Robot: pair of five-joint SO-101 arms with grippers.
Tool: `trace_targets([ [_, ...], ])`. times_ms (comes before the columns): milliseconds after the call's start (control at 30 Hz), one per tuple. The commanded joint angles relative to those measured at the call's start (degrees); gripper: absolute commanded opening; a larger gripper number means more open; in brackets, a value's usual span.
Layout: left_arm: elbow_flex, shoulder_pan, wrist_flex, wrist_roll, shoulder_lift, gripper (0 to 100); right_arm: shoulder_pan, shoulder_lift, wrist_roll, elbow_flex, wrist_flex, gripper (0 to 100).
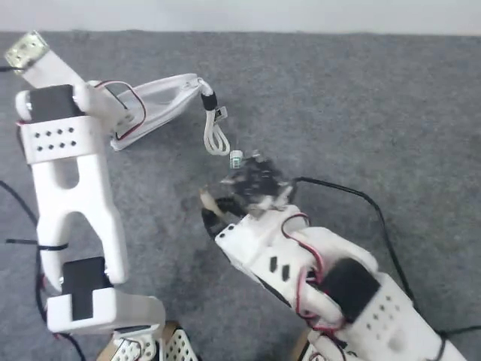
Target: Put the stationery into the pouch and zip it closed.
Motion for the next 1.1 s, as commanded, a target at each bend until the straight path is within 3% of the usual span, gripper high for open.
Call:
trace_targets([
  [0, -0.2, 0.5, 0.7, -0.4, -1.8, 1, -0.1, -4.4, -2.9, -0.5, -5.9, 0.6],
  [633, -0.2, 0.7, 0.8, -1.0, -1.8, 1, 2.5, -4.9, -2.8, -0.4, -40.6, 0.6],
  [867, -0.5, 7.9, 4.6, -3.8, -1.8, 1, 4.6, -4.8, -2.9, -0.4, -46.4, 0.6],
  [1067, -0.5, 8.2, 4.7, -3.8, -1.8, 1, 6.5, -4.6, -2.9, 3.8, -55.9, 0.6],
])
